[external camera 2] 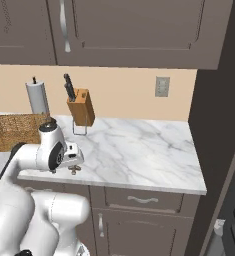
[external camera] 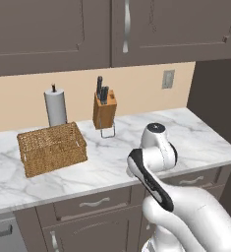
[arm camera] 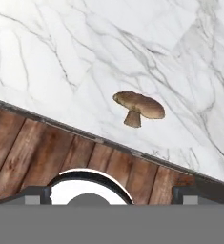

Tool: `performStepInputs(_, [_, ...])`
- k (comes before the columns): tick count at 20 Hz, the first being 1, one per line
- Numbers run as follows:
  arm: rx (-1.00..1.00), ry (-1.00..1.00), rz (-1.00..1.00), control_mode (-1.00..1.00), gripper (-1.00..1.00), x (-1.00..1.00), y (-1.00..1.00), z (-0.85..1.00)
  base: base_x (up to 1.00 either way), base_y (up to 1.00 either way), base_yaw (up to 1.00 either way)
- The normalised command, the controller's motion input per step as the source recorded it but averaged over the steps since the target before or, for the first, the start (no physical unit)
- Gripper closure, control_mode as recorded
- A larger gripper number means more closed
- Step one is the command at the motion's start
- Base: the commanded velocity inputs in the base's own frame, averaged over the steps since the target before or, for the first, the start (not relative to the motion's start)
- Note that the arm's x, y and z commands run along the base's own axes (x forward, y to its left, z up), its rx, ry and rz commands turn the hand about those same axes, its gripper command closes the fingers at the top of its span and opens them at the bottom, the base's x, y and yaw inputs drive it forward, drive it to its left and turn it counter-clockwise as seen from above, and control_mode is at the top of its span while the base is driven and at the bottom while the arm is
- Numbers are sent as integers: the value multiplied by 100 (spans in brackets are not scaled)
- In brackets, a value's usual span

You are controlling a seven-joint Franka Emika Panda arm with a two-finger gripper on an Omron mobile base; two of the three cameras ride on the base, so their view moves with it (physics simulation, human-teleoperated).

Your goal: Place the mushrooms inside the fridge drawer. Close the drawer after placing the vegetables.

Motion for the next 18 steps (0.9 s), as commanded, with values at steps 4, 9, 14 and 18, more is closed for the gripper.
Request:
performStepInputs(4, [-3, 12, 4, -100, -100, 38, 0, 0, 0, 0, 0])
performStepInputs(9, [-5, 13, 6, -100, -100, 38, 0, -9, 0, 0, 0])
performStepInputs(14, [-3, 10, 7, -100, -100, 32, 0, -24, 0, 0, 0])
performStepInputs(18, [0, 3, 7, -100, -100, 29, 0, -34, 0, 0, 0])
